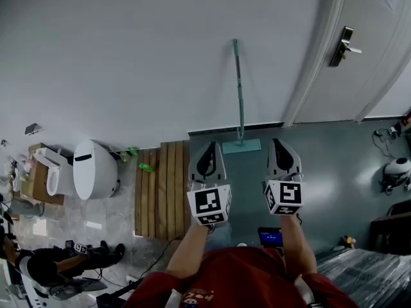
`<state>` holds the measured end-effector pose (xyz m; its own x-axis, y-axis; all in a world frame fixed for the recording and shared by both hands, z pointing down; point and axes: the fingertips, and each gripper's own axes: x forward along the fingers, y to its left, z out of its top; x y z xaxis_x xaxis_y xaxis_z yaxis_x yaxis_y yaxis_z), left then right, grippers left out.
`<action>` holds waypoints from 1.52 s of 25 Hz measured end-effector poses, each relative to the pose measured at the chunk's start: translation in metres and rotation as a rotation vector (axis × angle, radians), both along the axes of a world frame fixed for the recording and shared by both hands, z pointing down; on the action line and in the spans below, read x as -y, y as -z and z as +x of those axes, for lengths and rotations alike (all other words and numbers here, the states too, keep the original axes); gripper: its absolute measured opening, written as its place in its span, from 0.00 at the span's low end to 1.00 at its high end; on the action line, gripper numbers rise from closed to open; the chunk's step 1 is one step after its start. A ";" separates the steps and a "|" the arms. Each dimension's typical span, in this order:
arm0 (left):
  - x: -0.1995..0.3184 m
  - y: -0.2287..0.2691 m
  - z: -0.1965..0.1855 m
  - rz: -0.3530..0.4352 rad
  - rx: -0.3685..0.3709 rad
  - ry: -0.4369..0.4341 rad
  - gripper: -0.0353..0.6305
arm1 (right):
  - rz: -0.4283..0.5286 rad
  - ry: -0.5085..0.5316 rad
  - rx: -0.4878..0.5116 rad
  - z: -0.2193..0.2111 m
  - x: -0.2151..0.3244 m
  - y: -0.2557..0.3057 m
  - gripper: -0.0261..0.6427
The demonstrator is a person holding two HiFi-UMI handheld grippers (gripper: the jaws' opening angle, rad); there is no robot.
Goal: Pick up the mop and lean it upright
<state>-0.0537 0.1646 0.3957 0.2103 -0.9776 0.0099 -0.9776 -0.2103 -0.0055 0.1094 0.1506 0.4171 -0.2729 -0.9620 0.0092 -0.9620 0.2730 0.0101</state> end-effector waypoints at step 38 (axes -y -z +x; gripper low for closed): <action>0.321 0.008 -0.068 0.032 -0.002 -0.091 0.07 | 0.026 -0.064 -0.015 -0.079 0.315 0.012 0.07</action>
